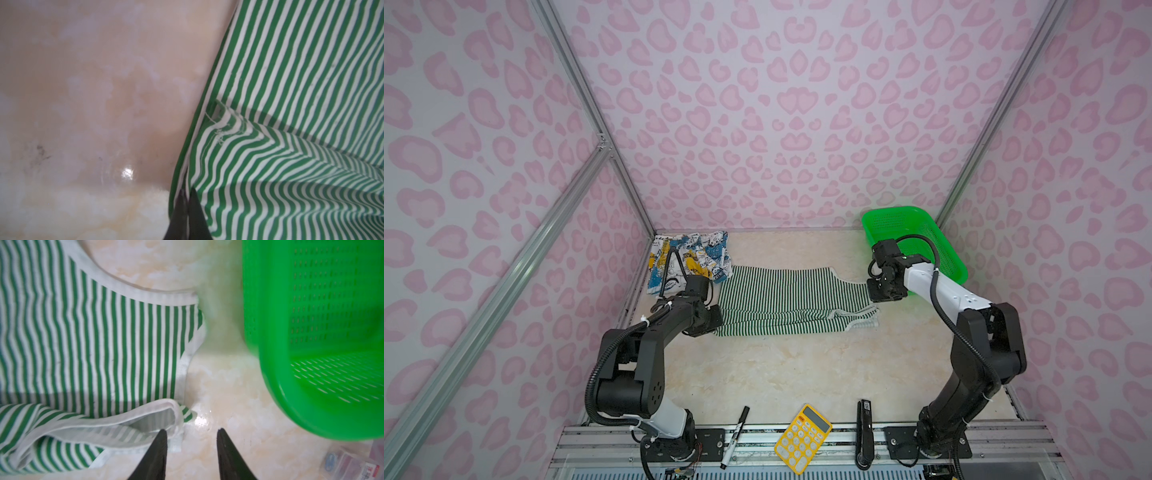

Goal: Fold and stack the mixed laundry pile

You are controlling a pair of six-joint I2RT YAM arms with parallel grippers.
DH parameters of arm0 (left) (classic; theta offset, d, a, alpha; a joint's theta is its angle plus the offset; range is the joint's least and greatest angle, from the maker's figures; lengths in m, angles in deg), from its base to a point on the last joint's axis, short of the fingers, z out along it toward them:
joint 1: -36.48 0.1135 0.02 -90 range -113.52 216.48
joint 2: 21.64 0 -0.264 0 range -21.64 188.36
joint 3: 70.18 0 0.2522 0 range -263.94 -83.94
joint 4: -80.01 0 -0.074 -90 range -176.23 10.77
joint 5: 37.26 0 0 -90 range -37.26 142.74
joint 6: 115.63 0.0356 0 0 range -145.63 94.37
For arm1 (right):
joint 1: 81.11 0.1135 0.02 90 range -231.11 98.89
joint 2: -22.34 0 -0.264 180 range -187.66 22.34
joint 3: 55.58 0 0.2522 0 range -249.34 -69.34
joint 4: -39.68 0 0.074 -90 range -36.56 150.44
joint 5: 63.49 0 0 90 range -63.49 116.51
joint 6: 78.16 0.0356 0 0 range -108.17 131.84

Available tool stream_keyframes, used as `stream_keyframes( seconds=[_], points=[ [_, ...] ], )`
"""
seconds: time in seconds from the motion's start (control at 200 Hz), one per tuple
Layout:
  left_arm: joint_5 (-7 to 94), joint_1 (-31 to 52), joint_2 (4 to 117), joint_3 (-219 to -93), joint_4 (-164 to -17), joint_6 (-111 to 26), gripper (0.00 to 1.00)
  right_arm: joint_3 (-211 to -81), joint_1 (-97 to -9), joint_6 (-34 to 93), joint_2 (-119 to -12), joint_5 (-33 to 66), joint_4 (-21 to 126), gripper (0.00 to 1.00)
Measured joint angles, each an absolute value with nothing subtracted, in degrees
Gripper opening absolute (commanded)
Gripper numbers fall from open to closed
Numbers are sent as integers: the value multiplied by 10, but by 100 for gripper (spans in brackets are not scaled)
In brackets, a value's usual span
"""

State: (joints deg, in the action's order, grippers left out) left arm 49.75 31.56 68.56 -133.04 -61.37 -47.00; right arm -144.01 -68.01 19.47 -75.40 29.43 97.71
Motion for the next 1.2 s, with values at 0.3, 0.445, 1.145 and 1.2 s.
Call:
stream_keyframes(
  seconds=[0.3,0.445,1.145,1.2],
  points=[
    [497,316,689,-1336,-608,-470,3,-1391,-576,144,-732,160,954,42],
    [495,316,689,-1335,-608,-470,3,-1399,-520,116,-774,158,945,43],
    [491,316,689,-1322,-612,-470,3,-1527,-568,185,-919,208,892,21],
    [491,316,689,-1321,-612,-470,3,-1528,-571,190,-915,223,892,28]
  ],
)
